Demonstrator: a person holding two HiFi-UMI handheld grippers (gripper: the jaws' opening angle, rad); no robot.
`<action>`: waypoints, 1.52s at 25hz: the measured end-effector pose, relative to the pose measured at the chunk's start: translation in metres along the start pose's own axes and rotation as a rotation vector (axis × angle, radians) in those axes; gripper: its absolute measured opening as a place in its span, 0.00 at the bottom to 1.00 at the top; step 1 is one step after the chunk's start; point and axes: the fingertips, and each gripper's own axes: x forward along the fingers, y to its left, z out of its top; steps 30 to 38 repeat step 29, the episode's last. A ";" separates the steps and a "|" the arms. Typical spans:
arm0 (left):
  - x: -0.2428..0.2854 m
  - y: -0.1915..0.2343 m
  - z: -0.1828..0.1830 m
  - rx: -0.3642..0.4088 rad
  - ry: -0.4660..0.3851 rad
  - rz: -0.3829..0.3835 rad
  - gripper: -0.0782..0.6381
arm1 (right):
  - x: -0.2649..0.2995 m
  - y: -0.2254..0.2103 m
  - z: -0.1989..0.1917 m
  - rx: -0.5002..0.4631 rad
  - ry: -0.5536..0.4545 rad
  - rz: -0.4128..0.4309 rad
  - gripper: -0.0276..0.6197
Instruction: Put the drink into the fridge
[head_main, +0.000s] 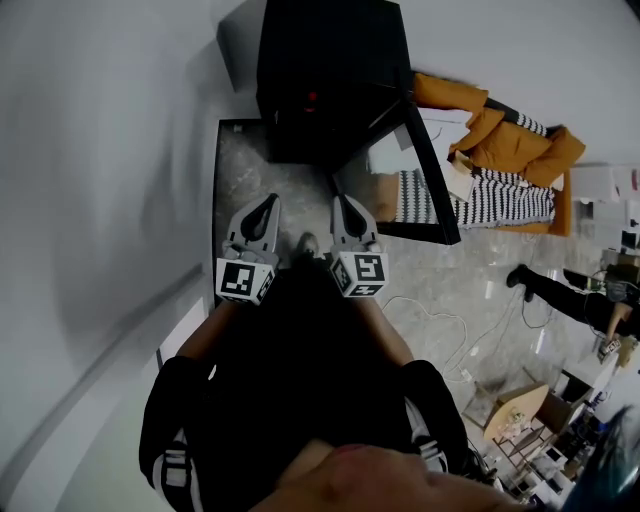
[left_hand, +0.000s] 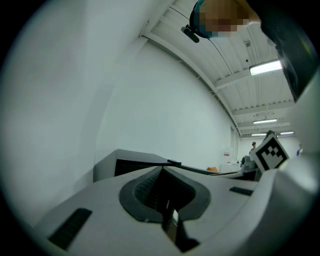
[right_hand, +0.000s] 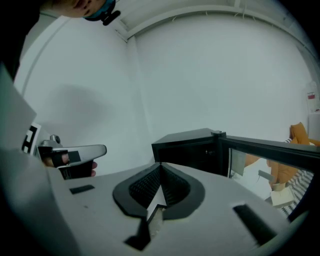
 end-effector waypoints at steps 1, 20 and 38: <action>-0.001 0.000 -0.001 0.000 0.001 -0.002 0.12 | -0.001 0.001 -0.001 0.001 -0.004 0.002 0.05; -0.006 -0.002 -0.001 -0.009 -0.006 0.000 0.12 | -0.005 0.004 -0.004 -0.010 -0.007 0.011 0.04; -0.006 -0.007 -0.002 -0.013 -0.006 -0.008 0.12 | -0.008 0.003 -0.006 -0.003 -0.002 0.010 0.04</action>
